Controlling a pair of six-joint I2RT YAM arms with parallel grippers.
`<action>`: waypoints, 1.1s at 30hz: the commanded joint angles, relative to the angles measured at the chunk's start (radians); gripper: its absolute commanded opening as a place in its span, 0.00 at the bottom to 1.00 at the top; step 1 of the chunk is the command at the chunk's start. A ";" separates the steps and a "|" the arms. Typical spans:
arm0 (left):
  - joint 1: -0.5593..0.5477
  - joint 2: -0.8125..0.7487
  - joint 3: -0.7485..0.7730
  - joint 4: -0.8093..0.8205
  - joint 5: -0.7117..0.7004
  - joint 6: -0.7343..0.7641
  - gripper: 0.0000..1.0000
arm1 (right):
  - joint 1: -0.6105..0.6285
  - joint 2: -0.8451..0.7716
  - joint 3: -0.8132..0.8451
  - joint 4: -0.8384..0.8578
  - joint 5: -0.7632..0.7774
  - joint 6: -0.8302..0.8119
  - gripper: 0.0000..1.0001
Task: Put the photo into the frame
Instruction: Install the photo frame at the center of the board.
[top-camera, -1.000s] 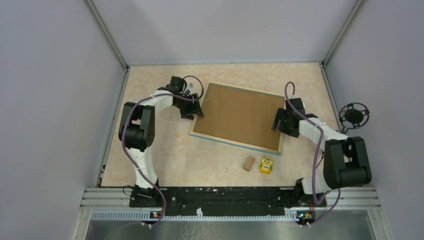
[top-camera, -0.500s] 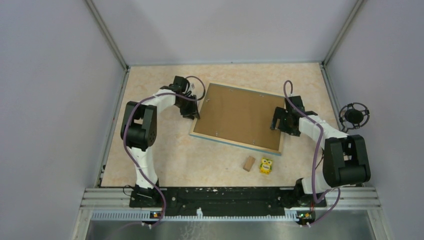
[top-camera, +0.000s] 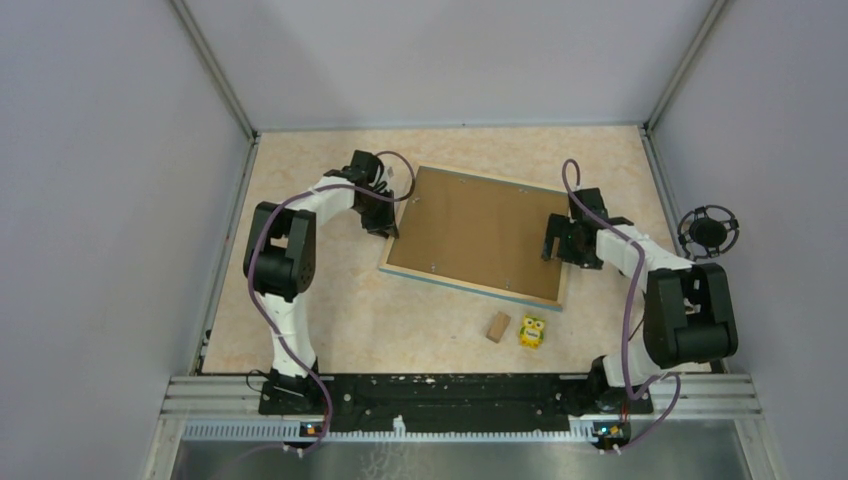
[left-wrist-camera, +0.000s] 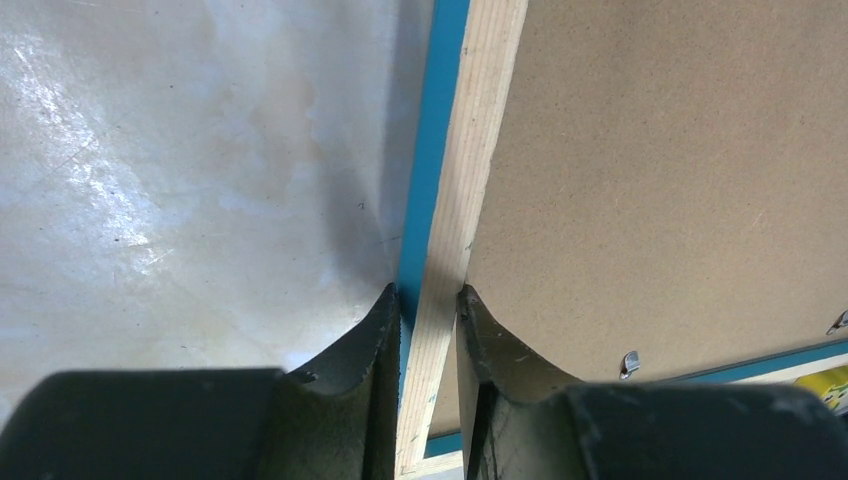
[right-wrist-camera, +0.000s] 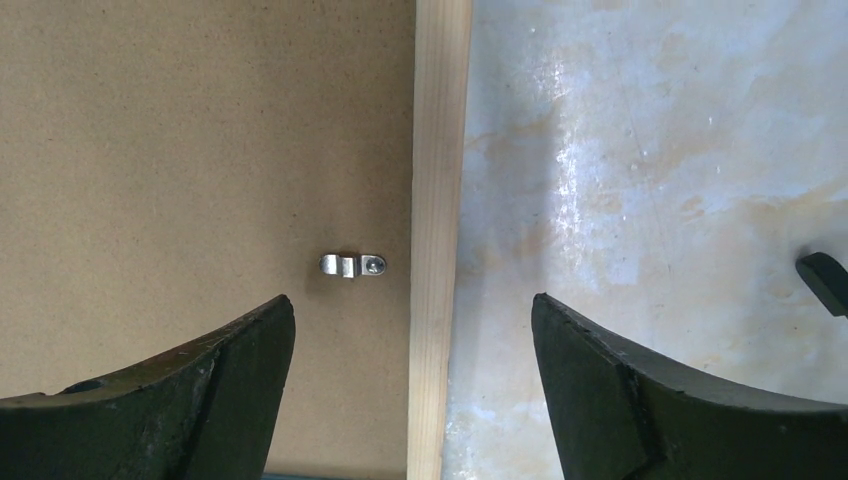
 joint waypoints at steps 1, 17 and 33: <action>0.001 0.007 0.010 -0.005 -0.039 0.011 0.26 | -0.005 0.022 0.054 -0.011 0.019 -0.025 0.86; 0.001 0.024 0.018 -0.014 -0.026 0.014 0.19 | -0.005 0.045 0.056 0.029 0.027 -0.026 0.77; 0.001 0.024 0.021 -0.014 -0.014 0.016 0.19 | -0.004 0.081 0.034 0.091 0.093 -0.005 0.63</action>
